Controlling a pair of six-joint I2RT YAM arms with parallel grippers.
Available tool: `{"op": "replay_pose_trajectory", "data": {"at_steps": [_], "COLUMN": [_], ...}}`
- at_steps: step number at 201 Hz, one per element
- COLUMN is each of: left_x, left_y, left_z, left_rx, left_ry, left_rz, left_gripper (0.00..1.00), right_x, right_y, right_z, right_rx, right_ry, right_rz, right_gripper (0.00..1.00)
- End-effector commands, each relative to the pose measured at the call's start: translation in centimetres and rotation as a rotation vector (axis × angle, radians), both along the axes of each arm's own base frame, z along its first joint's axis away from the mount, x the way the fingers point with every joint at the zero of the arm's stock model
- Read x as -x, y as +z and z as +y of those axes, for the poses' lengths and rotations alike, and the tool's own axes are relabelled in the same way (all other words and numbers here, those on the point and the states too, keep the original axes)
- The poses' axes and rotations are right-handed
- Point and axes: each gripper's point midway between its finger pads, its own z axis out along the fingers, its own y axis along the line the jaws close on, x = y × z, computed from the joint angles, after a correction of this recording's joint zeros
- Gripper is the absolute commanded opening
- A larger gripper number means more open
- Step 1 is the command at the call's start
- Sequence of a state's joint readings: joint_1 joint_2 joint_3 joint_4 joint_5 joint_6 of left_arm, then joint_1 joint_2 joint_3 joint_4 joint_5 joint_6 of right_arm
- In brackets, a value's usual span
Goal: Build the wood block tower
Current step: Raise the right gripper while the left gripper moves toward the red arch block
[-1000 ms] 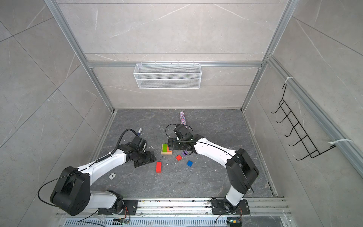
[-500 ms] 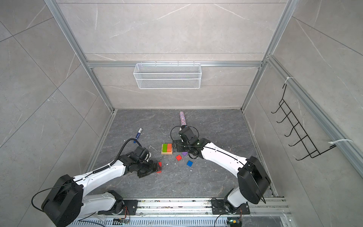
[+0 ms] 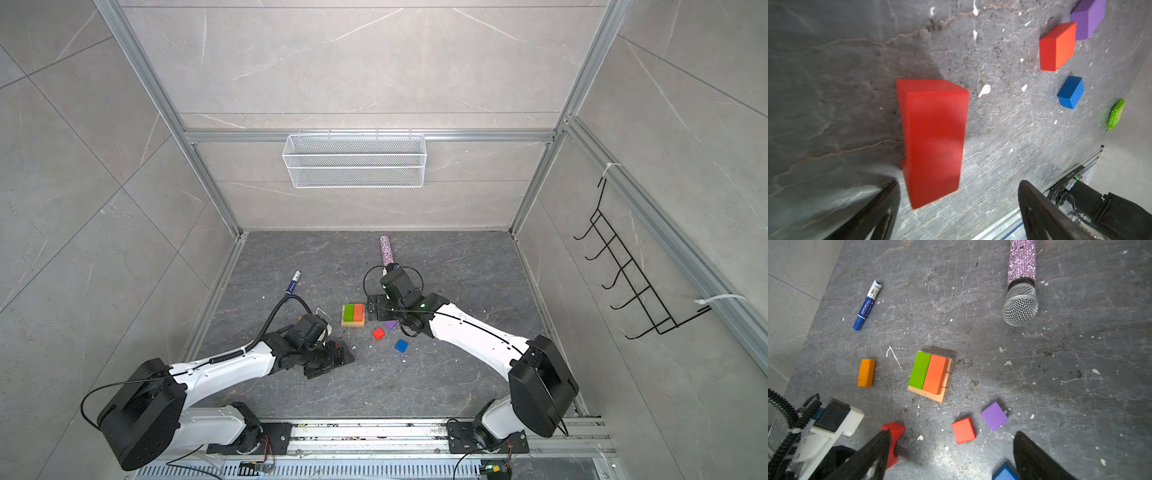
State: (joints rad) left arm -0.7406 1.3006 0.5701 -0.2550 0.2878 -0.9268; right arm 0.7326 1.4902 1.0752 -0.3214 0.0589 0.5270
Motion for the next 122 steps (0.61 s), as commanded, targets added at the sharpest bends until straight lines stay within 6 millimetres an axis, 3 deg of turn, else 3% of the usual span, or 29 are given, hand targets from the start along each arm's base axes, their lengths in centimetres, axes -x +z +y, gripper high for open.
{"op": "replay_pose_trajectory", "data": {"at_steps": [1,66,89,122], "left_x": [-0.7,-0.5,0.0,1.3], "left_y": [0.9,0.2,0.1,1.0], "left_z": [-1.8,-3.8,-3.2,-0.7], "left_rx": [0.042,-0.002,-0.029,-0.152], "left_ry": [0.031,0.016,-0.007,-0.078], "left_rz": [-0.031,-0.056,-0.048,-0.041], "left_gripper": [0.91,0.9,0.9,0.9], "right_x": [0.2,0.4,0.5,0.5], "right_y": [0.6,1.4,1.4,1.4], "right_z": [-0.5,-1.2,-1.6,-1.7], "right_rx": [0.004,0.013,0.023,0.025], "right_ry": [-0.017,-0.028,-0.034,-0.036], "right_rz": [-0.008,-0.022,-0.025,-0.024], "right_gripper": [0.91,0.9,0.9,0.9]}}
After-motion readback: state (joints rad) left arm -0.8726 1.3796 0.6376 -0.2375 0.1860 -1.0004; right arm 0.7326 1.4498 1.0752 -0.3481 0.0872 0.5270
